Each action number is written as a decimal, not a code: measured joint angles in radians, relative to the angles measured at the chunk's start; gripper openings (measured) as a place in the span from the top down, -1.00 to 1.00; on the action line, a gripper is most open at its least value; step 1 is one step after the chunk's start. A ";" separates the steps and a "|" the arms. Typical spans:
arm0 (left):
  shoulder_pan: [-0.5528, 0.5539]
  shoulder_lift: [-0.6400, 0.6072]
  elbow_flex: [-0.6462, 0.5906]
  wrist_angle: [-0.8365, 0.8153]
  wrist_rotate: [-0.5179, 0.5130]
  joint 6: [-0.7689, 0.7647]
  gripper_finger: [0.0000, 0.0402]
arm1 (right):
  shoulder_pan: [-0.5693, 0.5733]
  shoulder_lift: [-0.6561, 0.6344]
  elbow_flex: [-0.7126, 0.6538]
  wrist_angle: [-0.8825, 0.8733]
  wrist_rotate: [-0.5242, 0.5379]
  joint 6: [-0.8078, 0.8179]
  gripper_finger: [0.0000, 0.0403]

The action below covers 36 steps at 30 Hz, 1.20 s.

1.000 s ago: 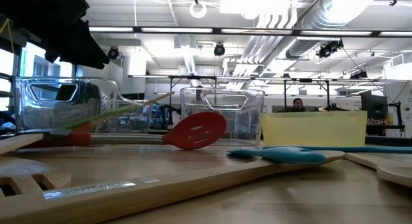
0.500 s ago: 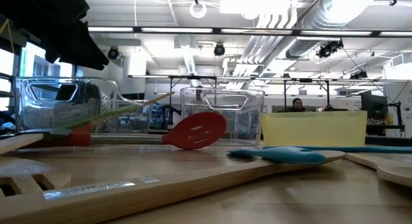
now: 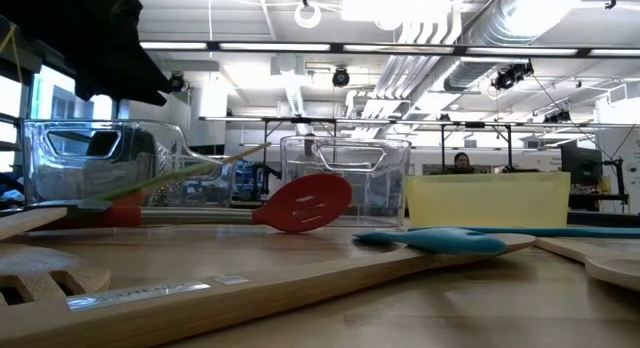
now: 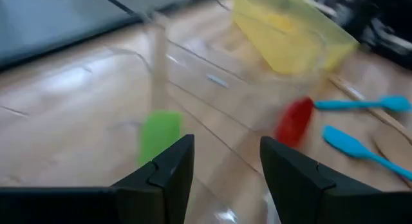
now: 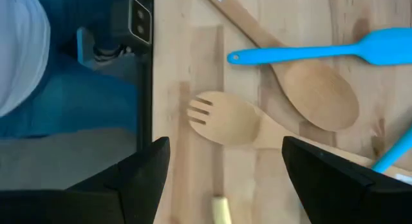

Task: Pick & Place Kitchen Items
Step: Put the yellow knife into the right transparent bin

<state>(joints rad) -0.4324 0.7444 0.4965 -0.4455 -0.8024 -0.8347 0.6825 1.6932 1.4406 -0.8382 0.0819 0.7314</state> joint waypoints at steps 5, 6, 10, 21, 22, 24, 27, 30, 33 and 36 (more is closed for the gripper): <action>0.000 0.000 0.000 0.007 0.059 0.000 0.13 | 0.064 0.014 0.000 0.004 0.066 -0.016 -0.45; 0.000 0.000 0.000 0.007 0.060 0.000 0.13 | 0.078 0.023 0.000 0.004 0.072 -0.034 -0.45; 0.000 0.000 0.000 0.009 0.060 0.000 0.13 | 0.104 0.079 0.000 0.003 0.072 -0.033 -0.45; 0.000 0.000 0.000 0.067 0.090 0.000 0.13 | 0.136 0.192 0.000 0.005 -0.099 0.235 -0.25; 0.000 0.000 0.000 0.078 0.090 0.003 0.13 | 0.146 0.198 0.000 0.005 -0.122 0.245 -0.24; 0.000 0.000 0.000 0.104 0.090 0.028 0.13 | 0.170 0.208 0.000 0.002 -0.139 0.252 -0.23; 0.000 0.000 0.000 0.135 0.087 0.068 0.13 | 0.206 0.213 0.000 -0.007 -0.120 0.235 -0.23; 0.000 0.000 0.000 0.175 0.086 0.098 0.13 | 0.228 0.213 0.000 -0.056 -0.047 0.217 -0.23; 0.000 0.000 0.000 0.203 0.086 0.108 0.13 | 0.240 0.213 0.000 -0.115 -0.004 0.214 -0.23; 0.000 0.000 0.000 0.220 0.086 0.109 0.13 | 0.243 0.213 -0.029 -0.130 -0.005 0.221 -0.23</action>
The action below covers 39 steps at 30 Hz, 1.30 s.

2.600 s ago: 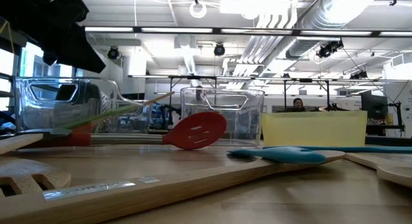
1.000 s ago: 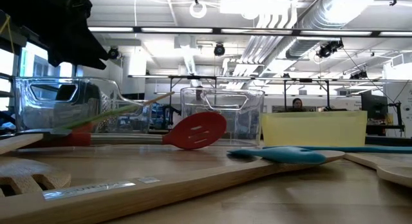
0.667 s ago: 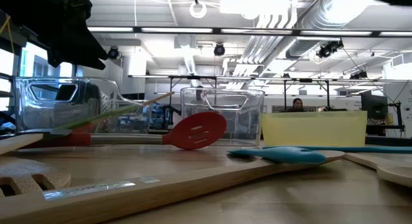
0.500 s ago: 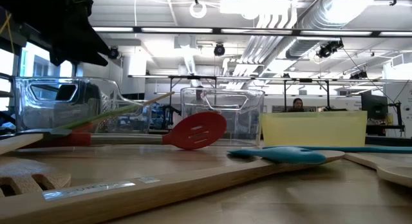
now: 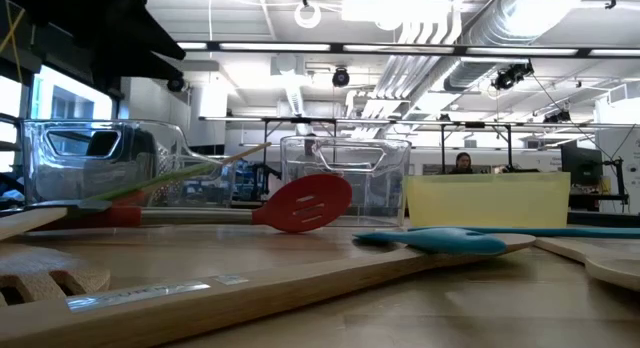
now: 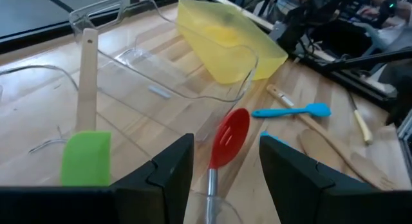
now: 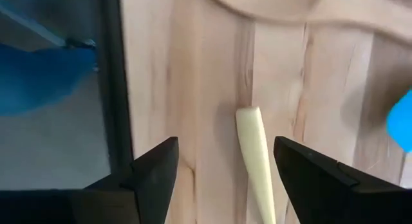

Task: Pick & Place Kitchen Items
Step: Put the yellow knife into the right transparent bin

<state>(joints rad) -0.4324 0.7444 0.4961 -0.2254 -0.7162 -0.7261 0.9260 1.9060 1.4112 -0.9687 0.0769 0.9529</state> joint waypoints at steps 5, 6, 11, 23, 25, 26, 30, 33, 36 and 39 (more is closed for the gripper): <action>0.000 0.000 0.000 -0.001 -0.013 0.000 0.13 | 0.011 0.001 -0.077 0.049 -0.017 0.019 -0.23; 0.000 0.002 0.000 -0.001 -0.014 0.000 0.13 | 0.011 0.002 -0.090 0.051 -0.012 0.020 -0.23; 0.000 0.007 0.000 0.000 -0.027 0.000 0.13 | 0.010 0.001 -0.152 0.069 -0.008 0.040 -0.23; 0.000 0.027 -0.001 0.000 -0.037 0.001 0.13 | 0.010 -0.013 -0.321 0.261 -0.086 0.085 -0.23; 0.000 0.027 -0.001 -0.001 -0.037 0.015 0.13 | 0.010 -0.016 -0.338 0.272 -0.086 0.109 -0.19; 0.000 0.027 -0.001 0.001 -0.037 0.015 0.13 | 0.010 -0.016 -0.343 0.273 -0.086 0.114 -0.16; 0.000 0.033 -0.001 -0.003 -0.036 0.023 0.13 | 0.010 -0.016 -0.347 0.257 -0.084 0.121 0.10; 0.000 0.038 -0.001 -0.001 -0.037 0.025 0.13 | 0.008 -0.016 -0.347 0.244 -0.087 0.137 0.43; 0.000 0.038 -0.001 -0.001 -0.037 0.036 0.13 | 0.006 -0.017 -0.347 0.241 -0.091 0.124 0.72; 0.000 0.039 -0.001 -0.002 -0.036 0.042 0.13 | 0.004 -0.017 -0.347 0.240 -0.099 0.139 0.73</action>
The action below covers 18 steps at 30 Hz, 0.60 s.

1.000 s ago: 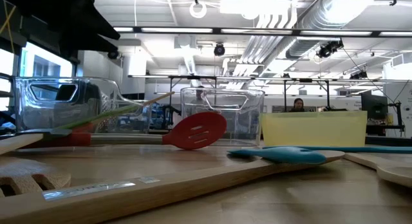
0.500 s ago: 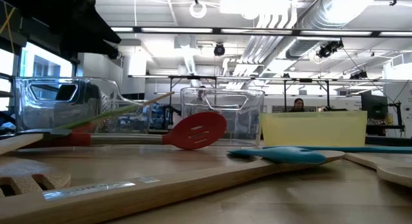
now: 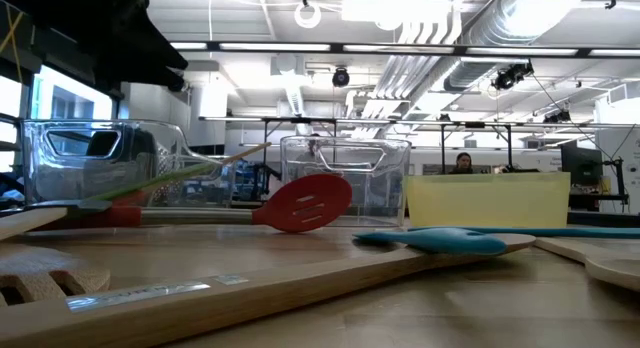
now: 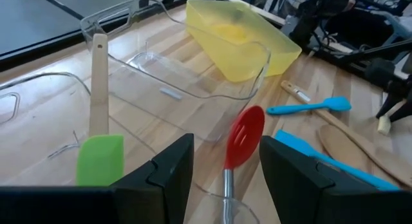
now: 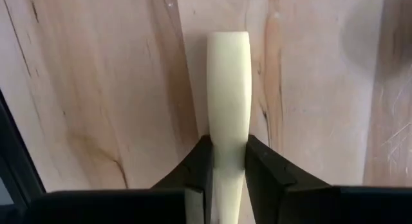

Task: Pick & Place Kitchen Items
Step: Put the yellow knife into the right transparent bin

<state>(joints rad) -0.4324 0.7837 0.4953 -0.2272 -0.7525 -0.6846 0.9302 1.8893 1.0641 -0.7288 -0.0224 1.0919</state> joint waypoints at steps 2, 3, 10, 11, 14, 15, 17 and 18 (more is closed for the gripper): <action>0.000 -0.001 0.000 0.001 0.000 0.000 0.13 | -0.001 0.000 0.000 0.001 0.012 0.012 0.73; 0.000 -0.001 0.000 0.001 0.000 0.000 0.13 | -0.004 0.000 0.000 0.001 0.008 0.012 0.73; 0.000 0.000 0.000 0.009 0.001 -0.001 0.13 | -0.016 0.000 0.007 0.000 0.010 0.034 0.73; 0.000 0.000 0.000 0.017 0.002 -0.001 0.13 | -0.016 0.002 0.012 -0.005 0.017 0.035 0.73; 0.000 0.000 0.000 0.041 0.002 0.002 0.13 | -0.014 0.003 0.033 -0.026 0.047 0.041 0.73; 0.000 0.000 0.000 0.050 0.003 0.007 0.13 | -0.014 0.003 0.042 -0.035 0.050 0.045 0.73; 0.000 0.000 0.000 0.060 0.003 0.027 0.13 | -0.014 0.005 0.068 -0.068 0.058 0.050 0.73; 0.000 0.000 0.000 0.062 0.003 0.030 0.13 | -0.014 0.006 0.080 -0.081 0.060 0.049 0.73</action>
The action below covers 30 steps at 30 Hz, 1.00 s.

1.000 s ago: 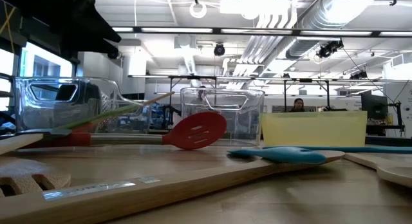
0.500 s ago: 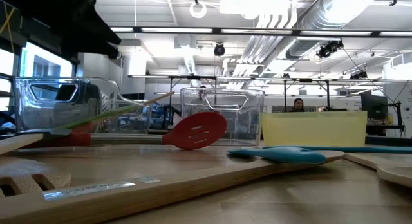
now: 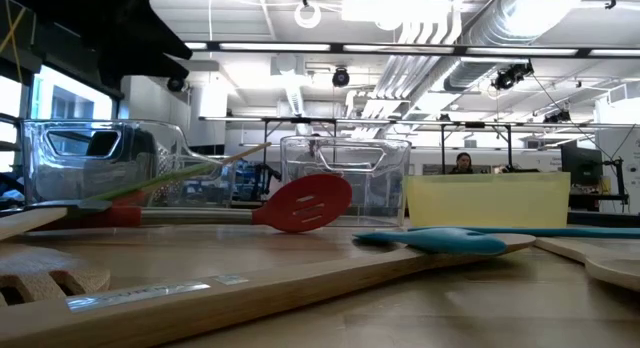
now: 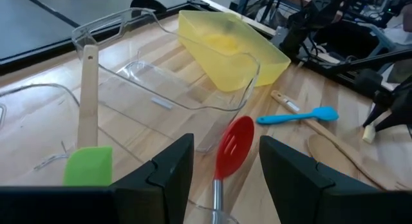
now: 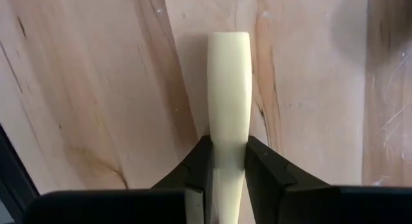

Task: Pick & Place Kitchen Items
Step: Put the yellow knife into the right transparent bin

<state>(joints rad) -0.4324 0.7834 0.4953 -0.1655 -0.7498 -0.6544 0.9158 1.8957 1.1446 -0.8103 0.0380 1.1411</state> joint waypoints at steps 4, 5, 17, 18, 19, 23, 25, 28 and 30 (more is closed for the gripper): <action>0.000 0.000 0.000 -0.001 0.000 0.001 0.13 | 0.000 0.004 0.033 -0.031 0.003 -0.003 0.74; 0.000 0.000 0.000 0.000 0.000 0.002 0.13 | 0.000 0.005 0.040 -0.036 0.007 -0.003 0.74; 0.000 0.000 0.000 0.000 -0.001 0.003 0.13 | 0.001 0.004 0.125 -0.157 0.068 0.014 0.74; 0.000 0.000 0.000 0.000 -0.001 0.003 0.13 | 0.001 0.004 0.143 -0.185 0.077 0.015 0.74; 0.000 0.000 0.000 0.000 -0.001 0.003 0.13 | 0.001 0.004 0.166 -0.215 0.091 0.014 0.74; 0.000 0.000 0.000 0.017 0.014 0.040 0.13 | 0.000 0.001 0.259 -0.346 0.134 0.015 0.74; 0.000 0.003 0.000 0.060 0.034 0.095 0.13 | 0.000 0.001 0.305 -0.395 0.172 0.015 0.74; 0.000 0.024 0.001 0.169 0.068 0.204 0.13 | 0.001 0.000 0.371 -0.411 0.276 0.014 0.74; 0.000 0.048 0.001 0.264 0.116 0.298 0.13 | 0.001 0.000 0.402 -0.404 0.393 0.012 0.74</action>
<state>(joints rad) -0.4324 0.8313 0.4967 0.0985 -0.6337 -0.3560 0.9165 1.8961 1.5470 -1.2147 0.4309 1.1535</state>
